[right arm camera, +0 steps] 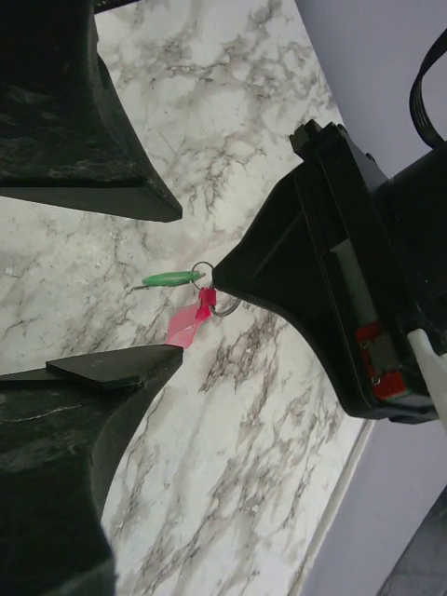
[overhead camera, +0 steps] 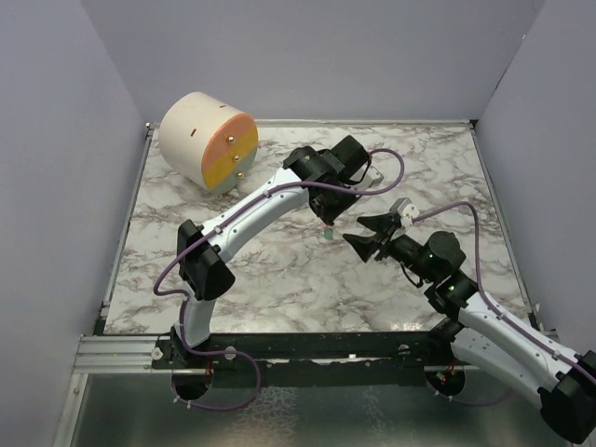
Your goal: Put the keys on the keyring
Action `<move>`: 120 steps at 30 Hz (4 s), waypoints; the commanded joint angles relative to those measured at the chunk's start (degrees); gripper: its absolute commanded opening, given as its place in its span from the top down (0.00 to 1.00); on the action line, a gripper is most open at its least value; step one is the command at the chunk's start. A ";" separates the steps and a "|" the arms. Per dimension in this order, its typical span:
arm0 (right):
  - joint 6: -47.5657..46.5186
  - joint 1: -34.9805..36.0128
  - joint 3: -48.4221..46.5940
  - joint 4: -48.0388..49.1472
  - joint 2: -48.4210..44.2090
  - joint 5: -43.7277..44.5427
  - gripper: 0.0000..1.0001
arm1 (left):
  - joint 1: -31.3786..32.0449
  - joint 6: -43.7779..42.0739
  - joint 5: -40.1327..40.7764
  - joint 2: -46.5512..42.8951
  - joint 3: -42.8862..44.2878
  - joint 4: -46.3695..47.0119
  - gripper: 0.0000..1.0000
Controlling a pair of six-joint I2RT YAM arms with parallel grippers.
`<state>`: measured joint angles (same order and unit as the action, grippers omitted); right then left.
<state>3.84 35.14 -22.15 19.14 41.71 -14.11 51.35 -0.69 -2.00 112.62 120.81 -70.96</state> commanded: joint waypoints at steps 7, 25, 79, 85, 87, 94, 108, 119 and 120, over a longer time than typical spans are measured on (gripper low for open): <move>2.99 -0.33 1.73 6.64 7.62 -8.73 0.50 | -0.20 -0.83 -1.15 -0.24 -0.50 -1.28 1.00; 3.24 -0.33 6.81 19.23 11.41 -8.11 0.63 | 0.14 -0.82 -5.11 -4.06 -3.70 -0.90 1.00; 4.76 0.69 6.50 24.47 18.35 -6.40 0.99 | 3.05 0.51 -4.19 -4.28 -4.27 -1.05 1.00; 4.20 0.64 6.25 21.26 17.17 -1.36 0.99 | 3.05 0.34 -4.54 -4.14 -4.05 -1.39 1.00; 4.34 0.71 6.08 20.34 17.03 0.22 0.99 | 3.05 0.34 -4.46 -4.23 -3.94 -1.63 1.00; 4.91 0.64 6.45 18.58 15.31 5.33 0.99 | 3.05 0.38 -4.79 -4.86 -5.79 -1.60 1.00; 4.25 0.64 7.12 18.22 12.65 6.73 0.99 | 3.38 0.00 -5.65 -5.13 -7.32 -1.46 1.00; 3.96 0.67 7.12 18.40 12.83 5.69 0.99 | 3.45 0.19 -4.61 -4.87 -5.86 -1.46 1.00; 3.91 0.69 7.12 18.48 12.77 5.55 0.99 | 3.41 0.24 -4.26 -4.85 -5.68 -1.40 1.00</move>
<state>8.73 35.97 -15.31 36.42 55.35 -11.18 54.13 -0.56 -6.79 109.80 114.08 -69.52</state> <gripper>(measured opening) 0.028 0.017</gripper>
